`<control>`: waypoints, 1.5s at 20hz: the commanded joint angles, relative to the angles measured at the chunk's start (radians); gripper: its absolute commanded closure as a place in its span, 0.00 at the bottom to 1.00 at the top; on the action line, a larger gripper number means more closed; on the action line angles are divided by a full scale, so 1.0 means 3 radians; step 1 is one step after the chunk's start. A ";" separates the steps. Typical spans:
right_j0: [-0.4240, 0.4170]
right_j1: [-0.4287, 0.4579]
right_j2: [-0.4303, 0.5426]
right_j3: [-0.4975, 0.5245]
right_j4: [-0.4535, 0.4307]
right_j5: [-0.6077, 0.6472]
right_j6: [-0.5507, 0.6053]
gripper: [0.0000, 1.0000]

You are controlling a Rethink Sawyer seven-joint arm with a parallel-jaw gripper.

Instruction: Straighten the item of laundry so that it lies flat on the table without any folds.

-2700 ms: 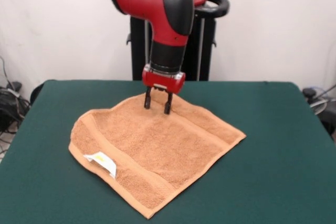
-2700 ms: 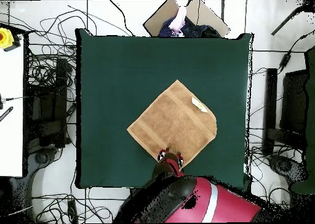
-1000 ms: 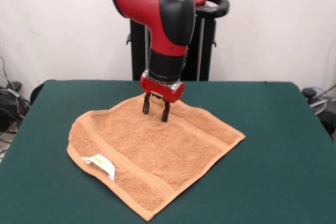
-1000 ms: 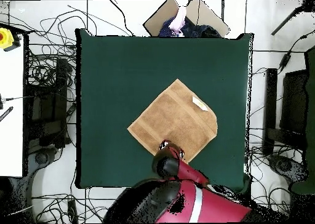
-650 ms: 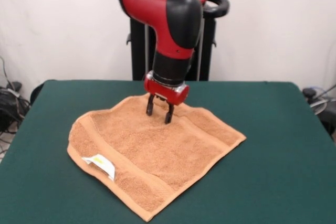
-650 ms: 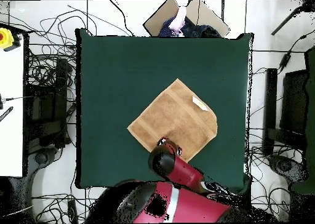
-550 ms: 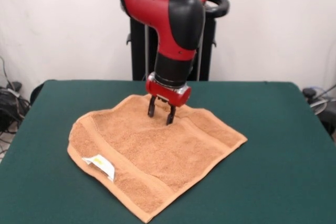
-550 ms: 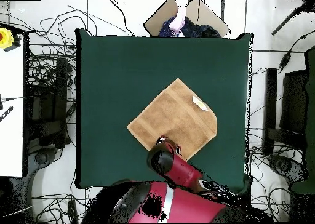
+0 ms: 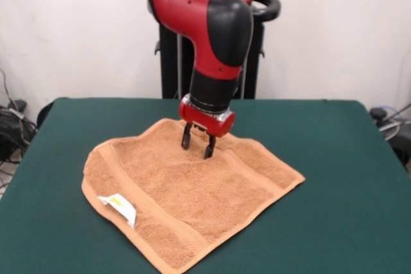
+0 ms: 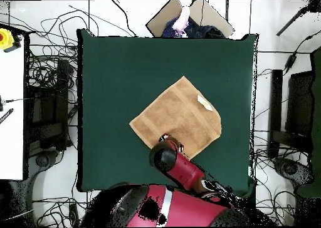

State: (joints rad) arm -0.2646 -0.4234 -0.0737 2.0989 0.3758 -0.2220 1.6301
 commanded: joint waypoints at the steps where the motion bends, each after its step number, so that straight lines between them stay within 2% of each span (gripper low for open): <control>1: 0.0052 0.0110 0.0329 -0.0522 0.0359 0.0200 0.0865 0.00; 6: 0.0129 0.0158 0.0164 -0.0557 0.0341 0.0254 0.0688 0.00; 11: 0.0293 0.0013 0.0028 -0.0466 0.0469 0.0808 0.0674 0.00; 15: 0.0430 -0.0118 -0.0124 -0.0464 0.0518 0.1065 0.0692 0.00; 23: 0.0550 -0.0259 -0.0155 -0.0392 0.0459 0.1186 0.0779 0.00; 30: 0.0564 -0.0232 -0.0062 -0.0418 0.0385 0.1170 0.0714 0.00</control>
State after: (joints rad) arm -0.1066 -0.5020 -0.1391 2.0672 0.4527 0.0620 1.6301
